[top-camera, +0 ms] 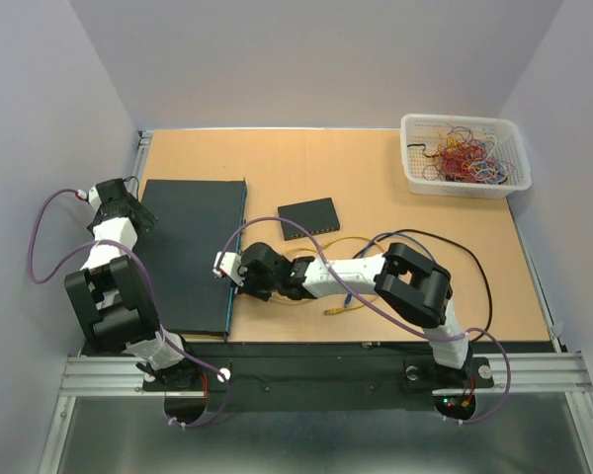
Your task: Insert the plug into the switch port
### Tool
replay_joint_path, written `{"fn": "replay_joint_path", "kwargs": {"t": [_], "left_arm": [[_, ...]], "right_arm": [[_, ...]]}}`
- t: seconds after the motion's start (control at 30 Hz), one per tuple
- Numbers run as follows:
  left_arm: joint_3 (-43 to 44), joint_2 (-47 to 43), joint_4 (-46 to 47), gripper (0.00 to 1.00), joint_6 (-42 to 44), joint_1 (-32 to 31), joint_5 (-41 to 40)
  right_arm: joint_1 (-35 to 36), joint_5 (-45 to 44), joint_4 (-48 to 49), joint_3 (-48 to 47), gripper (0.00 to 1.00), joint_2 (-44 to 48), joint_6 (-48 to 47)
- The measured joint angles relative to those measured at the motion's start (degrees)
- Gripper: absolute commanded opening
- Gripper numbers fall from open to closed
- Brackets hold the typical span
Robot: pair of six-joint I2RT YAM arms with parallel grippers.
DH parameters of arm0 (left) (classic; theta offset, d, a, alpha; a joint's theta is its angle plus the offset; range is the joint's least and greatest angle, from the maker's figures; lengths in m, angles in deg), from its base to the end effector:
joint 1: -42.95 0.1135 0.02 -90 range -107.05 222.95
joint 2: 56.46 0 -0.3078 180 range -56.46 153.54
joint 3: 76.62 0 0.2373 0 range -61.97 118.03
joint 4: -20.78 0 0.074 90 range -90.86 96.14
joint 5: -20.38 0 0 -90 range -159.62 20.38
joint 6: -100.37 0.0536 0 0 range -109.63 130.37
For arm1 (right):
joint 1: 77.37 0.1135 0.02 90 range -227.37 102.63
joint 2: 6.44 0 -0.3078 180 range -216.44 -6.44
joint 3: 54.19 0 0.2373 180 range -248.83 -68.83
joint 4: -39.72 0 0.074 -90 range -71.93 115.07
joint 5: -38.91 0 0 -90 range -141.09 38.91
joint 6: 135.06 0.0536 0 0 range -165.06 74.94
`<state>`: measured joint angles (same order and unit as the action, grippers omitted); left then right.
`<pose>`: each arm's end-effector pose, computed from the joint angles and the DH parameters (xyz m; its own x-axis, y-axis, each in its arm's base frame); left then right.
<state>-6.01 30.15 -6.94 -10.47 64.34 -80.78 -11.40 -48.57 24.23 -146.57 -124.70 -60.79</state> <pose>0.2955 0.1269 0.2679 -0.4278 -0.5424 -0.7230 -0.6851 0.7164 -0.1321 0.1913 0.4348 0.1967 -0.0080 -0.6832 -0.7302 -0.9642 0.1989 -0.1755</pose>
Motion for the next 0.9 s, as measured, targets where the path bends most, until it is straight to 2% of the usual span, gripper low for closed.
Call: {"fn": "replay_joint_path", "kwargs": {"t": [0.23, 0.9], "left_arm": [[0.0, 0.02, 0.0, 0.88, -0.02, 0.0, 0.28], [0.0, 0.02, -0.02, 0.88, -0.02, 0.0, 0.57]], "right_arm": [[-2.16, -0.17, 1.38, 0.15, 0.01, 0.02, 0.04], [-0.11, 0.61, 1.2, -0.22, 0.0, 0.04, 0.5]]}}
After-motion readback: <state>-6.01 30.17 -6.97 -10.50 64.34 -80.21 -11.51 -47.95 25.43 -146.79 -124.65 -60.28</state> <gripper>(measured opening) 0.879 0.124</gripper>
